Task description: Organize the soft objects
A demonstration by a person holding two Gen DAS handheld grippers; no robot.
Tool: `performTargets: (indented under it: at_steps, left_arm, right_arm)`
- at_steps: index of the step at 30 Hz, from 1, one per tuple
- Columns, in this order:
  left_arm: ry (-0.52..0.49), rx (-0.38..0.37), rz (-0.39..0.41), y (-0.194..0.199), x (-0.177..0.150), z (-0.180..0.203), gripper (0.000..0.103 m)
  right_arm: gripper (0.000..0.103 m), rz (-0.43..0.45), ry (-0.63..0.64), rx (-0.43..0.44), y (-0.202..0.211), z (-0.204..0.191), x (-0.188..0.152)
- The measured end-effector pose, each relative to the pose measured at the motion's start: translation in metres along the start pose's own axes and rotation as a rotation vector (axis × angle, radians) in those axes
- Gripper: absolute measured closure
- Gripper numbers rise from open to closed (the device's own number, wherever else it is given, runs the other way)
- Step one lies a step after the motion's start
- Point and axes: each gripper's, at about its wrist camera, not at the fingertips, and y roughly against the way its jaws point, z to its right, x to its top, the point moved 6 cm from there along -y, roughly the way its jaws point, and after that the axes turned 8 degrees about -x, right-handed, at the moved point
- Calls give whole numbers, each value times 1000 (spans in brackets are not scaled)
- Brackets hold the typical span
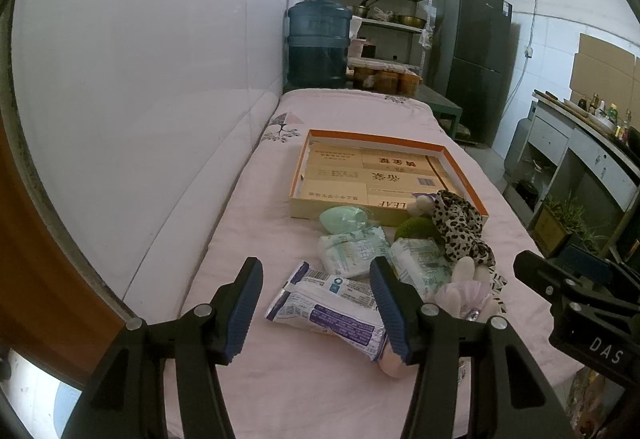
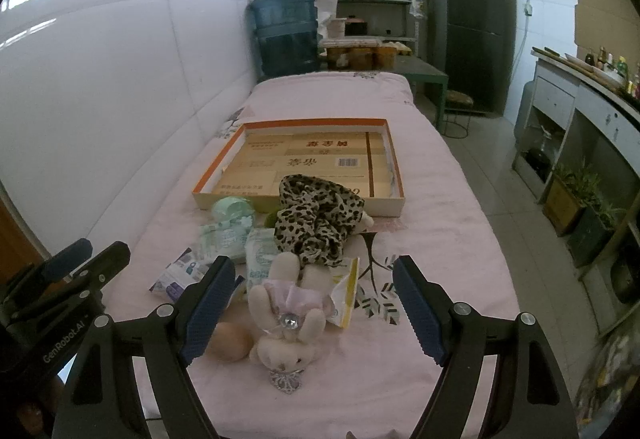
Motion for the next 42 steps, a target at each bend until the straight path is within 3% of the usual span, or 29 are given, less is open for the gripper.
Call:
performTargets:
  at_steps: [22,35,42]
  left_arm:
    - [46,-24,10,-10,-7,-19,47]
    - [72,-91,-90,-56,-33,-22,47]
    - [104,-89,-119,-73,-36,-33,48]
  right_arm:
    - [21,-29,4,39,-17,-1,-7]
    - [21,-52,54,76,-59,-7,11]
    - [22,-85,77,106,-88,-17,20]
